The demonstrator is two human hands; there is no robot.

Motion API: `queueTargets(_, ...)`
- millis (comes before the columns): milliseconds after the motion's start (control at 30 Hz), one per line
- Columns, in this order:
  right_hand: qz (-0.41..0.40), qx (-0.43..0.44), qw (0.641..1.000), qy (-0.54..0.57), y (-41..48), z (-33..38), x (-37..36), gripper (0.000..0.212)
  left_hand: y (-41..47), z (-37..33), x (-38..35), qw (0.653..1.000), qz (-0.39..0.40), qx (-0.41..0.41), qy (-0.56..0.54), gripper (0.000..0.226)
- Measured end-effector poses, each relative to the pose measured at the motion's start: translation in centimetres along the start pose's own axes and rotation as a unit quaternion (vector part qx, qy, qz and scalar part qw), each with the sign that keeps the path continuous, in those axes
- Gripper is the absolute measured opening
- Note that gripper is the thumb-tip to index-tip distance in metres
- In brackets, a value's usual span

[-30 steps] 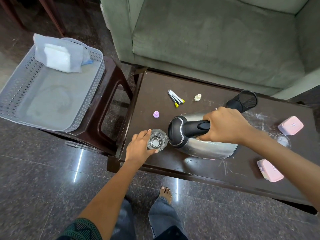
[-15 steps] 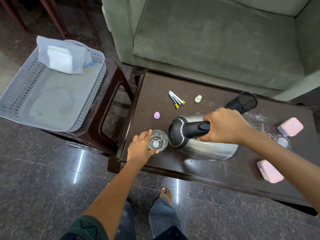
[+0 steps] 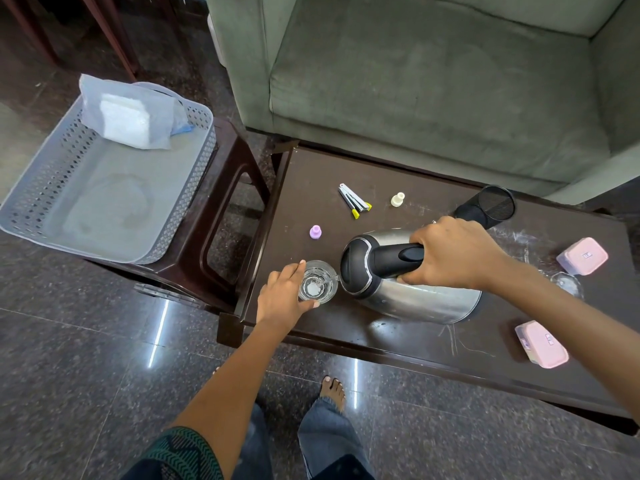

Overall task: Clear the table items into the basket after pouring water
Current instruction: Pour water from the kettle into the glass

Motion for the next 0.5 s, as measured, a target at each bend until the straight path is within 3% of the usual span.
queueTargets(500,0.002,0.002,1.0,0.001,-0.15,0.08,0.26,0.042,0.05,0.29,-0.02,1.0,-0.007,-0.009,-0.016,0.083)
Point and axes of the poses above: each hand's wrist, its own y-axis towards the middle knuckle, its own x-axis out of the back of the hand, z = x × y, the point moved 6 cm from there along y, towards the middle knuckle, and after that the axes turned 8 degrees about -y, right-handed, at the moved point
